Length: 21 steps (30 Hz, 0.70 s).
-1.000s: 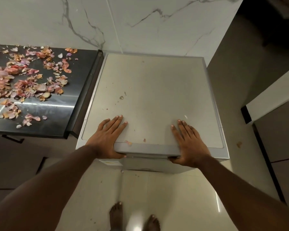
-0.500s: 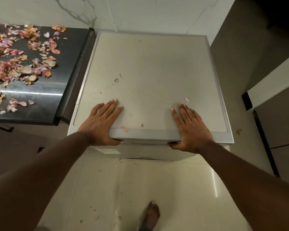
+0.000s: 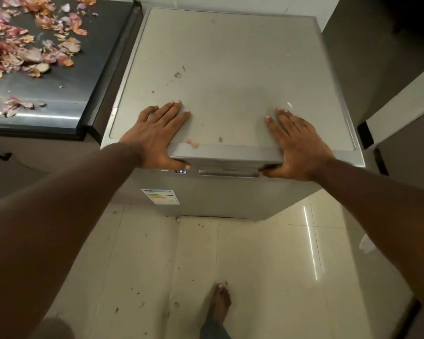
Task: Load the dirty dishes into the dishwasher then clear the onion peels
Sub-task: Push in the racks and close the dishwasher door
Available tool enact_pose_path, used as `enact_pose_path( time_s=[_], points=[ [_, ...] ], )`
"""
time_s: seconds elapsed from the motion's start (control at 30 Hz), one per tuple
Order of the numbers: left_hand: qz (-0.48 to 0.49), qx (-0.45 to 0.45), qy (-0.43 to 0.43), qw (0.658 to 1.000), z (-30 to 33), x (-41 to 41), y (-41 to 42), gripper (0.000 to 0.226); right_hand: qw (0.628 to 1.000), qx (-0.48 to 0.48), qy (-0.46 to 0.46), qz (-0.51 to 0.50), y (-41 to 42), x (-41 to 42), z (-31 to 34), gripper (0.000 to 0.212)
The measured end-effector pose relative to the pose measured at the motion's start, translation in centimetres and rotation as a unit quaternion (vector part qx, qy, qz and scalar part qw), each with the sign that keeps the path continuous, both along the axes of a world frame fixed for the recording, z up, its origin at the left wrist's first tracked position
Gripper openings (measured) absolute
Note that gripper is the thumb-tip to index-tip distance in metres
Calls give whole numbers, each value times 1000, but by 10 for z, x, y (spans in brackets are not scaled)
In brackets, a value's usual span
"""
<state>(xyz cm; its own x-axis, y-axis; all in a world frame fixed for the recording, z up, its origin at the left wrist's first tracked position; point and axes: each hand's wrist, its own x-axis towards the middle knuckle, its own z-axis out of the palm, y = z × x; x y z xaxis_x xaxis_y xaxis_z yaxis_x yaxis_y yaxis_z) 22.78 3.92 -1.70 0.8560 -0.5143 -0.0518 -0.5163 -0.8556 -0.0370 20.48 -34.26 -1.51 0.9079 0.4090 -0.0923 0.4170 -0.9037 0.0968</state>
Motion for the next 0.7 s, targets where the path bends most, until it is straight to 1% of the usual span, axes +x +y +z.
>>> enact_pose_path(
  time_s=[0.23,0.47,0.7],
  points=[
    [-2,-20,7,1000,-1,3,2,138,1000,-4,-3,-4,1,-1,2,137],
    [-1,-20,15,1000,0,4,2,139,1000,-1,-3,-5,1,-1,2,136],
    [-3,-30,18,999,-3,4,4,139,1000,15,-8,-6,0,-1,0,136]
  ],
)
